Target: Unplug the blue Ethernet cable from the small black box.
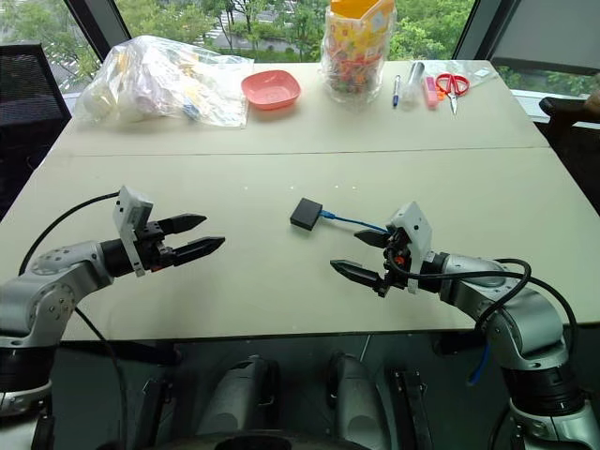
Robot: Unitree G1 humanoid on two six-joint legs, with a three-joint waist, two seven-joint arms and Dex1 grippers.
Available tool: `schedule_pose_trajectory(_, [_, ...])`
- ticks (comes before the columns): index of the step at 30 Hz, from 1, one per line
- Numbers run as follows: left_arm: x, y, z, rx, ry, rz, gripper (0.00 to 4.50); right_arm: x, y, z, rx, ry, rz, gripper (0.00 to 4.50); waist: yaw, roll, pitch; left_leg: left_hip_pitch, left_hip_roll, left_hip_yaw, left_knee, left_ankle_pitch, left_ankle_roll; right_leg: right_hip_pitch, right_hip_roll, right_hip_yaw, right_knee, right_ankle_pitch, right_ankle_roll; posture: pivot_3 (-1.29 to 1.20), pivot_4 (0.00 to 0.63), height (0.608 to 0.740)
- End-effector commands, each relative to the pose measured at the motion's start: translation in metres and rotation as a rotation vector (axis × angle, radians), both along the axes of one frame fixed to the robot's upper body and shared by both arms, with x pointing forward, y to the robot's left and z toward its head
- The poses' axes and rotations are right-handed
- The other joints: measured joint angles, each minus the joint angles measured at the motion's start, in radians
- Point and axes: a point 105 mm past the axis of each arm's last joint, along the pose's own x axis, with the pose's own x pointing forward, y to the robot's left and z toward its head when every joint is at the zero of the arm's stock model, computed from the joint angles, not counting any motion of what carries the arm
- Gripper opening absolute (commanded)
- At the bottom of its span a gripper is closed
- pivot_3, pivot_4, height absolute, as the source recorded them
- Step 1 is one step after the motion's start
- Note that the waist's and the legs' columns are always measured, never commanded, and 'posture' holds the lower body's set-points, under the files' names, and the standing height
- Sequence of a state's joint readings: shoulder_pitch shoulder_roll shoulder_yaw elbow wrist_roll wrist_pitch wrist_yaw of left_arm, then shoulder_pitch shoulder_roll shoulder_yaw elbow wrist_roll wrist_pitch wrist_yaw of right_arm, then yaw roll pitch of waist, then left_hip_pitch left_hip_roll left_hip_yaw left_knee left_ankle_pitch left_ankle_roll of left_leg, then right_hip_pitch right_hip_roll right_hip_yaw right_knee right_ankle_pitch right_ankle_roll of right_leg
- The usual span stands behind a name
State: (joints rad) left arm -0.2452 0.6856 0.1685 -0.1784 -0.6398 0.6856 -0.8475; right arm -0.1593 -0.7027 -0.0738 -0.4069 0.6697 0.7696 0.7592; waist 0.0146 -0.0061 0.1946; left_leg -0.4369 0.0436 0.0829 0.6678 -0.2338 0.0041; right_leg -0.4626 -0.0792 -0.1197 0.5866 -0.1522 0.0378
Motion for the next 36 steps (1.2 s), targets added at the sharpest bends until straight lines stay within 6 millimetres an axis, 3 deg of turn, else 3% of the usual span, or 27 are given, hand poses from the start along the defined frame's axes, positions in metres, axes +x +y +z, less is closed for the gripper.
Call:
schedule_pose_trajectory(1, [0.005,-0.006,0.004,0.007,-0.037,-0.029,4.27,-0.001,0.0,0.008,0.001,-0.042,-0.001,4.5,-0.001,0.0,0.0,0.0,0.0,0.0,0.0,0.0,0.0,0.0,0.0,0.0,0.0,0.0,0.0,0.0,0.15,0.74])
schedule_pose_trajectory(12, [0.008,-0.014,0.006,0.011,-0.035,-0.071,4.27,-0.011,0.009,0.009,0.029,-0.01,0.043,4.5,-0.001,0.0,0.0,0.0,0.0,0.0,0.0,0.0,0.0,0.0,0.0,0.0,0.0,0.0,0.0,0.0,0.15,0.74])
schedule_pose_trajectory(17, [0.009,-0.016,0.008,0.03,-0.042,-0.102,4.27,-0.003,0.011,0.023,0.104,-0.034,0.025,4.5,-0.001,0.0,0.0,0.0,0.0,0.0,0.0,0.0,0.0,0.0,0.0,0.0,0.0,0.0,0.0,0.0,0.15,0.74])
schedule_pose_trajectory(19, [0.01,-0.016,0.011,0.047,-0.051,-0.123,4.27,0.005,0.01,0.03,0.129,-0.06,-0.002,4.5,-0.001,0.0,0.0,0.0,0.0,0.0,0.0,0.0,0.0,0.0,0.0,0.0,0.0,0.0,0.0,0.0,0.15,0.74])
schedule_pose_trajectory(22, [0.015,-0.011,0.014,0.132,-0.097,-0.145,4.27,0.034,0.003,0.033,0.111,-0.128,-0.098,4.5,-0.002,0.0,0.0,0.0,0.0,0.0,0.0,0.0,0.0,0.0,0.001,0.0,0.0,0.0,0.0,0.0,0.15,0.74])
schedule_pose_trajectory(27, [0.013,-0.008,0.023,0.149,-0.07,-0.243,4.27,0.072,0.0,0.004,-0.124,-0.198,-0.098,4.5,-0.002,-0.001,0.0,0.0,-0.002,0.002,0.0,0.0,0.0,-0.001,0.0,0.0,0.001,0.0,0.0,0.0,0.15,0.74])
schedule_pose_trajectory(32, [0.012,-0.008,0.044,0.139,-0.088,-0.28,4.27,0.12,0.016,-0.025,-0.196,-0.163,-0.038,4.5,-0.01,-0.001,0.001,-0.001,-0.003,0.003,0.0,0.001,0.001,-0.003,0.001,0.001,0.003,0.0,0.0,0.0,0.15,0.74])
schedule_pose_trajectory(36, [0.01,-0.011,0.045,0.121,-0.096,-0.267,4.27,0.139,0.024,-0.041,-0.215,-0.11,-0.021,4.5,-0.026,-0.002,0.001,0.001,-0.005,0.003,0.001,0.001,0.001,-0.002,0.0,0.003,0.009,0.002,0.004,0.0,0.15,0.74])
